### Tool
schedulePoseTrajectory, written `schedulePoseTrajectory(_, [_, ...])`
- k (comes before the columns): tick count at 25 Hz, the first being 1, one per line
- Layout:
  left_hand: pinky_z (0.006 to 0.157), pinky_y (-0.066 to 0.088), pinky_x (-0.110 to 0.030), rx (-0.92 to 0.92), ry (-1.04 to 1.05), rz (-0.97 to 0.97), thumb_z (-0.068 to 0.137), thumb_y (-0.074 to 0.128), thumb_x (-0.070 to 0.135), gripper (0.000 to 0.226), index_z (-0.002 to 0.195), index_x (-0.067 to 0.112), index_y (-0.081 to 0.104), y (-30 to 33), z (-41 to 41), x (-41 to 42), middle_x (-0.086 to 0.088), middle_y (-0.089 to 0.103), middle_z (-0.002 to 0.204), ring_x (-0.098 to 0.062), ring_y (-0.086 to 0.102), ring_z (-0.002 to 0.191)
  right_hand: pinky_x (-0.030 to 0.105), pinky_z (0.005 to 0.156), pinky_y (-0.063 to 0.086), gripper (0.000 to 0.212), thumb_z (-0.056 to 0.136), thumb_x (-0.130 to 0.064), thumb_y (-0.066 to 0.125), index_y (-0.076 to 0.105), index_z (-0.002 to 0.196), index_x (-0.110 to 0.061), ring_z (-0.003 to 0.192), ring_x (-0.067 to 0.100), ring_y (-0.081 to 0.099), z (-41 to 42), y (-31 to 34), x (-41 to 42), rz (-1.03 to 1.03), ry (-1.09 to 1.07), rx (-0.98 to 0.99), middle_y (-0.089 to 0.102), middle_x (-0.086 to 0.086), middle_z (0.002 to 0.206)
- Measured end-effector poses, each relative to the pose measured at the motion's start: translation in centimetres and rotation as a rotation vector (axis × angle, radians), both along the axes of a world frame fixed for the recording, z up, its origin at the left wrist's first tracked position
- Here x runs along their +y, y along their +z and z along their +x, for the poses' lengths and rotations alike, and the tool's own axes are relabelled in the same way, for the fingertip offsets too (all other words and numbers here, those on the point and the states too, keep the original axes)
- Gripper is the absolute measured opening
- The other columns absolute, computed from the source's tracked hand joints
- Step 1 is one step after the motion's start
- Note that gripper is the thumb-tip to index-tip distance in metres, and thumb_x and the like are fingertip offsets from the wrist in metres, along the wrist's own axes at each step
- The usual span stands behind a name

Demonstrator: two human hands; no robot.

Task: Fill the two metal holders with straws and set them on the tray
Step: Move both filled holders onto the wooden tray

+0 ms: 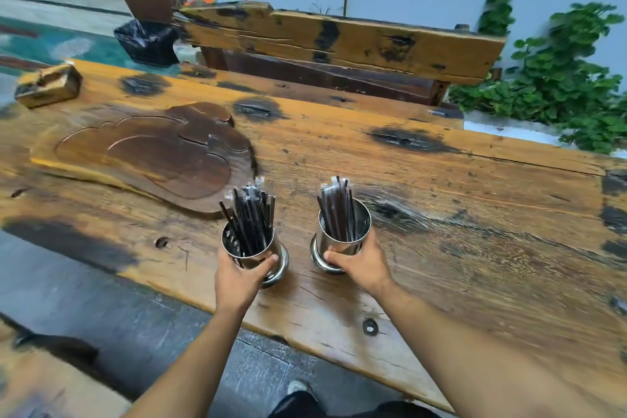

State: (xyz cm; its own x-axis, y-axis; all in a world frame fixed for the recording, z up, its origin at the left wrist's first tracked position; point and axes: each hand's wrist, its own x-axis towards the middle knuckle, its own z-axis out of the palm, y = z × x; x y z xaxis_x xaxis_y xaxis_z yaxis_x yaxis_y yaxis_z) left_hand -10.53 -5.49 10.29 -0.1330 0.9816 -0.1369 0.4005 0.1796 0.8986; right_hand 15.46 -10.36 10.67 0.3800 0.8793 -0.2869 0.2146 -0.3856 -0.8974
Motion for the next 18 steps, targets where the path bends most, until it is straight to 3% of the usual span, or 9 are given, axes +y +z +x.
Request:
schedulePoseTrajectory(4, [0.091, 0.048, -0.027, 0.031, 0.036, -0.008, 0.051, 0.092, 0.052, 0.087, 0.126, 0.033, 0.053, 0.3, -4.6, 1.9, 0.014, 0.068, 0.114, -0.008, 0.064, 0.107, 0.042, 0.105, 0.05, 0.101, 0.052, -0.047, 0.093, 0.04, 0.137, -0.034, 0.114, 0.014, 0.065, -4.5, 0.2, 2.3, -0.015, 0.034, 0.022, 0.07, -0.007, 0.12])
schedulePoseTrajectory(9, [0.083, 0.042, -0.014, 0.032, 0.098, 0.014, 0.051, 0.091, 0.054, 0.08, 0.12, 0.039, 0.054, 1.4, -7.1, 4.4, 0.027, 0.066, 0.105, 0.024, 0.056, 0.097, 0.034, 0.105, 0.048, 0.105, 0.05, -0.053, 0.092, 0.039, 0.139, -0.036, 0.117, 0.01, 0.062, -7.6, 0.2, 6.4, -0.02, 0.122, -0.006, 0.065, -0.014, 0.125])
schedulePoseTrajectory(12, [0.082, 0.042, -0.012, 0.042, 0.181, 0.008, 0.049, 0.091, 0.054, 0.079, 0.115, 0.044, 0.049, 1.8, -8.6, 6.4, 0.032, 0.065, 0.102, 0.017, 0.06, 0.096, 0.038, 0.106, 0.048, 0.105, 0.049, -0.052, 0.093, 0.042, 0.139, -0.035, 0.118, 0.011, 0.062, -8.9, -0.2, 10.1, 0.008, 0.198, -0.001, 0.065, -0.012, 0.126])
schedulePoseTrajectory(15, [0.092, 0.051, -0.029, 0.057, 0.217, -0.007, 0.05, 0.093, 0.054, 0.081, 0.118, 0.036, 0.053, 2.2, -10.2, 8.4, 0.02, 0.069, 0.11, -0.004, 0.065, 0.107, 0.039, 0.105, 0.05, 0.098, 0.048, -0.051, 0.093, 0.045, 0.132, -0.036, 0.115, 0.011, 0.063, -10.2, -0.4, 13.5, 0.036, 0.223, 0.018, 0.066, -0.013, 0.122])
schedulePoseTrajectory(16, [0.095, 0.052, -0.033, 0.057, 0.234, 0.002, 0.051, 0.094, 0.052, 0.082, 0.121, 0.036, 0.054, 2.2, -10.9, 9.1, 0.018, 0.07, 0.114, -0.004, 0.065, 0.109, 0.038, 0.104, 0.05, 0.096, 0.048, -0.05, 0.092, 0.044, 0.13, -0.037, 0.115, 0.011, 0.063, -10.8, -0.4, 14.6, 0.038, 0.24, 0.025, 0.066, -0.014, 0.123])
schedulePoseTrajectory(18, [0.091, 0.051, -0.027, 0.059, 0.263, 0.039, 0.052, 0.094, 0.05, 0.077, 0.118, 0.05, 0.055, 2.7, -12.3, 10.5, 0.026, 0.07, 0.111, 0.008, 0.064, 0.104, 0.033, 0.102, 0.048, 0.098, 0.049, -0.05, 0.092, 0.042, 0.132, -0.038, 0.116, 0.011, 0.061, -12.3, -0.2, 16.7, 0.041, 0.276, 0.036, 0.064, -0.014, 0.124])
